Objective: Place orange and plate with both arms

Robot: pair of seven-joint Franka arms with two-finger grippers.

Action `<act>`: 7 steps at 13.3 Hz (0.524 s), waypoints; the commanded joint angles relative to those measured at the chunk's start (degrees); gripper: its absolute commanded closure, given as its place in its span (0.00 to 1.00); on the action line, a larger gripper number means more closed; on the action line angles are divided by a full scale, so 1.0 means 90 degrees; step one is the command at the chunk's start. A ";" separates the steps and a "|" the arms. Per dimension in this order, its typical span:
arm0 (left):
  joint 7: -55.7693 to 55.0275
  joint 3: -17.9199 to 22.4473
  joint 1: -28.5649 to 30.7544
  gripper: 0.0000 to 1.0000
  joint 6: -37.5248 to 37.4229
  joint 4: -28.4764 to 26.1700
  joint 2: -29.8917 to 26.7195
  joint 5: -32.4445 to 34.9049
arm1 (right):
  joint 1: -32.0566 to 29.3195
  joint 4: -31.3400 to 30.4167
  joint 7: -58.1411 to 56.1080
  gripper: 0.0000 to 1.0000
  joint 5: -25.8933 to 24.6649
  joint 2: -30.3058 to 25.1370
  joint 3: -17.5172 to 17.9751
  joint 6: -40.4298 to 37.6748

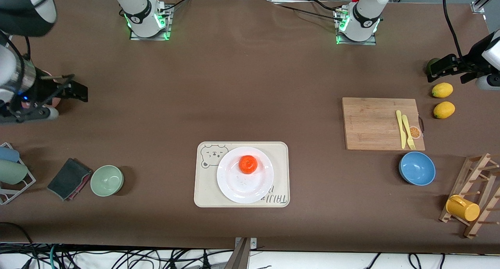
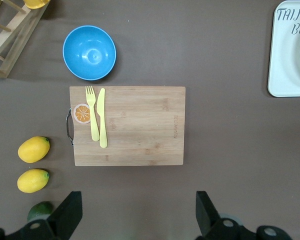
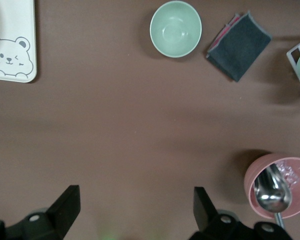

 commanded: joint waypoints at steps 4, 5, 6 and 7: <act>0.0080 -0.0027 0.0061 0.00 -0.0074 0.0116 0.0027 -0.0129 | -0.0314 -0.1724 0.0601 0.00 0.0433 -0.1521 -0.0028 0.0542; 0.0080 -0.0027 0.0061 0.00 -0.0074 0.0106 0.0027 -0.0129 | -0.0422 -0.1715 0.0572 0.00 0.0403 -0.1541 0.0020 0.0571; 0.0080 -0.0027 0.0061 0.00 -0.0074 0.0115 0.0027 -0.0129 | -0.0423 -0.1696 0.0572 0.00 0.0132 -0.1570 0.0117 0.0571; 0.0080 -0.0027 0.0061 0.00 -0.0084 0.0106 0.0018 -0.0129 | -0.0442 -0.1666 0.0581 0.00 -0.0035 -0.1590 0.0234 0.0571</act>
